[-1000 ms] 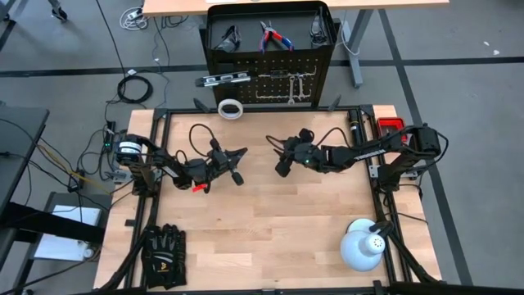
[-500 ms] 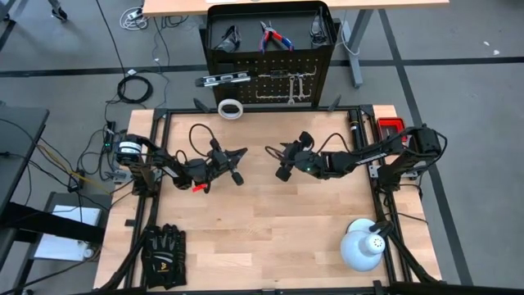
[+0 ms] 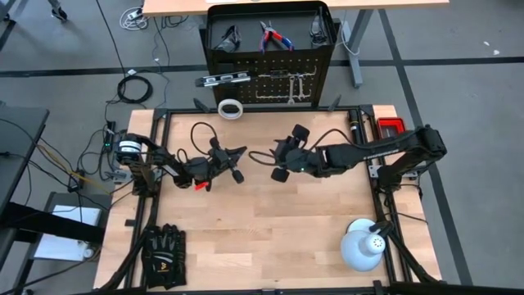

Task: Hang tools onto peg board
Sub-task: Remove the right black safety glass from the peg board

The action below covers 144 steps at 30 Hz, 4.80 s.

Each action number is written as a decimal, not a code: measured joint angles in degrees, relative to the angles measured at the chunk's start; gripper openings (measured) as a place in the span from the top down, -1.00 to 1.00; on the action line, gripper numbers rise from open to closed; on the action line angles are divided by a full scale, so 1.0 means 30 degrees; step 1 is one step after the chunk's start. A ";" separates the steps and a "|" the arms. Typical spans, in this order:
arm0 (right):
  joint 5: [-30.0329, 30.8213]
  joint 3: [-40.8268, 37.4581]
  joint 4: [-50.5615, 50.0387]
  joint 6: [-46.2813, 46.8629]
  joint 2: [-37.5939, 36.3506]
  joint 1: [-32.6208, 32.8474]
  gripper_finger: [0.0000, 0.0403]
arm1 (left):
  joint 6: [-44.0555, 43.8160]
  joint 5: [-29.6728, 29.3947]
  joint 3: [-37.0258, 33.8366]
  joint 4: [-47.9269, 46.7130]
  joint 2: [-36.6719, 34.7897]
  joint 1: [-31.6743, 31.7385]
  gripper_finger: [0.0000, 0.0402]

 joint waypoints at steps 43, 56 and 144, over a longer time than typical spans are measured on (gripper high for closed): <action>0.0575 0.2626 -0.4021 -0.0102 0.0044 0.0693 0.18 | -0.3969 0.0019 -0.0022 -1.0612 -0.8831 -0.1122 1.00; -0.0212 0.2626 -0.4187 0.1084 0.0044 0.1086 0.19 | -0.7925 0.2550 0.0772 -1.6069 -0.9908 -0.0285 1.00; -0.1049 0.3493 0.0272 -0.2973 0.6133 0.0101 0.23 | -0.7625 0.6762 0.2127 -1.9485 -1.3573 0.2804 1.00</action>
